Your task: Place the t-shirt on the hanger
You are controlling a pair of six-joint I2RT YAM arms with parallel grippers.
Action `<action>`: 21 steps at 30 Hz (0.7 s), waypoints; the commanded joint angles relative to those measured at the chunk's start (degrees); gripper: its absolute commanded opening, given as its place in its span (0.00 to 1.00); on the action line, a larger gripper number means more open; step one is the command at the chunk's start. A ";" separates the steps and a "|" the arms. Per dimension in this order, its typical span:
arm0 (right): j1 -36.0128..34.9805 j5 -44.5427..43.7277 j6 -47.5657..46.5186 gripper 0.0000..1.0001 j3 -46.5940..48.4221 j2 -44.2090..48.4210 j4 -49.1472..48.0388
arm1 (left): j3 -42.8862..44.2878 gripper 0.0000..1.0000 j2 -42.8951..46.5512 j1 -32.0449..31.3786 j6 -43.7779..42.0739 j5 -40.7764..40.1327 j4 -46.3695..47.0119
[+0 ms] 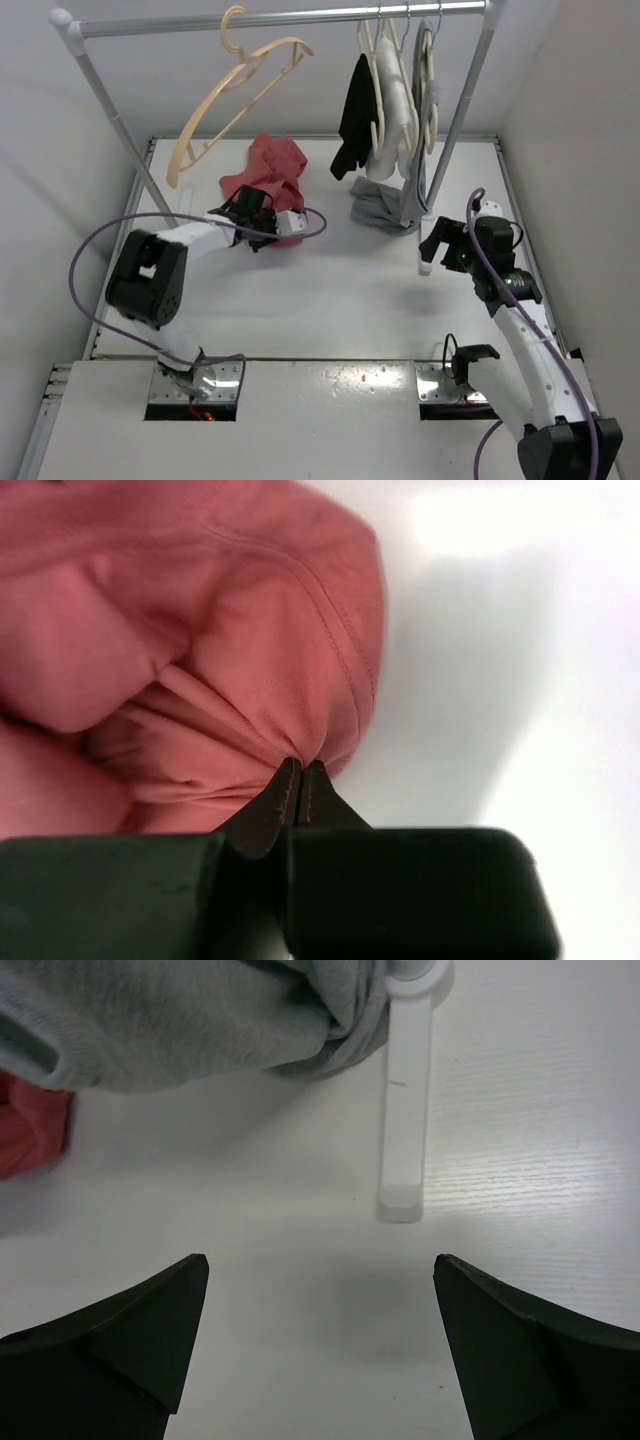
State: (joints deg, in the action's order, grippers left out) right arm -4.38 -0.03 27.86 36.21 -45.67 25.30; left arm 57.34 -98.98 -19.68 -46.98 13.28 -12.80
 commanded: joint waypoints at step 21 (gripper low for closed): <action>-17.91 24.57 0.44 0.91 0.00 -10.38 -1.81 | -8.40 0.99 26.61 -13.54 17.44 -12.74 -4.34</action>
State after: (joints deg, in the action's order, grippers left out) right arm -18.41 26.81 24.29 36.60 -52.60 29.54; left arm 47.05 -64.29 -32.62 -36.14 10.66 -25.47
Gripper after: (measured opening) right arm 0.915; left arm 0.990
